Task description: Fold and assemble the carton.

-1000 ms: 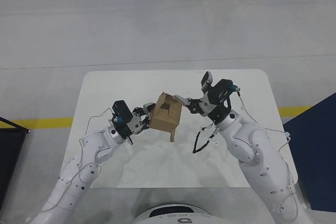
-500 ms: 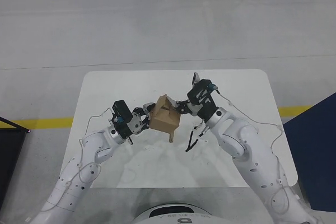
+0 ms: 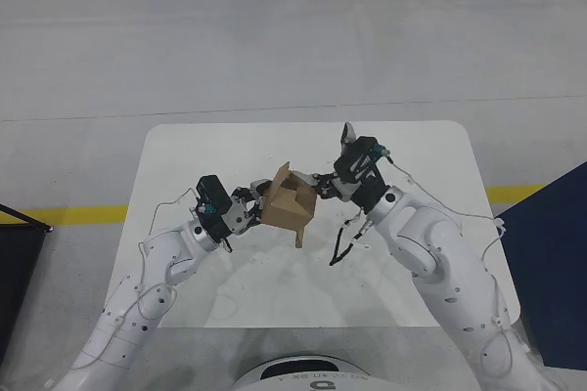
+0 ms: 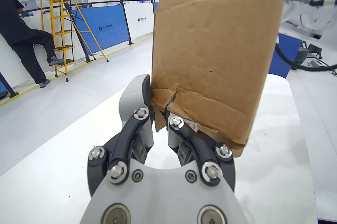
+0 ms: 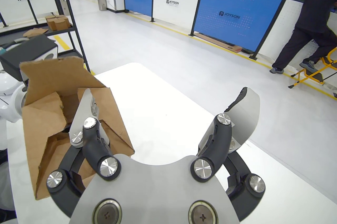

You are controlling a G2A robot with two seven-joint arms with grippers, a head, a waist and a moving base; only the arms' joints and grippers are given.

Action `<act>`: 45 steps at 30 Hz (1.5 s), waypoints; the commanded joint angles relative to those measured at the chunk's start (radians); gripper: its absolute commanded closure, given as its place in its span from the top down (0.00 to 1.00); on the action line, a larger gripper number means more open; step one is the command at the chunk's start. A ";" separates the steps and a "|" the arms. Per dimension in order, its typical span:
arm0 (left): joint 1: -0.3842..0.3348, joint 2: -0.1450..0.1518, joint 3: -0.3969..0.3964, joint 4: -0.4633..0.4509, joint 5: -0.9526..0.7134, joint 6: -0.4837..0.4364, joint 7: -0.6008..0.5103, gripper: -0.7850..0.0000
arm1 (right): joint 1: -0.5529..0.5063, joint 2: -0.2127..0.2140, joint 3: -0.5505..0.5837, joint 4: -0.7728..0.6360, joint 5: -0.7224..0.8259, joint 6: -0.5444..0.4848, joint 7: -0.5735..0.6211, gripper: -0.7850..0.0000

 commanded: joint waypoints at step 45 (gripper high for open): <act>0.017 0.003 -0.012 -0.062 0.178 0.174 -0.062 0.00 | -0.086 0.004 0.006 -0.096 0.614 -0.040 0.122 0.80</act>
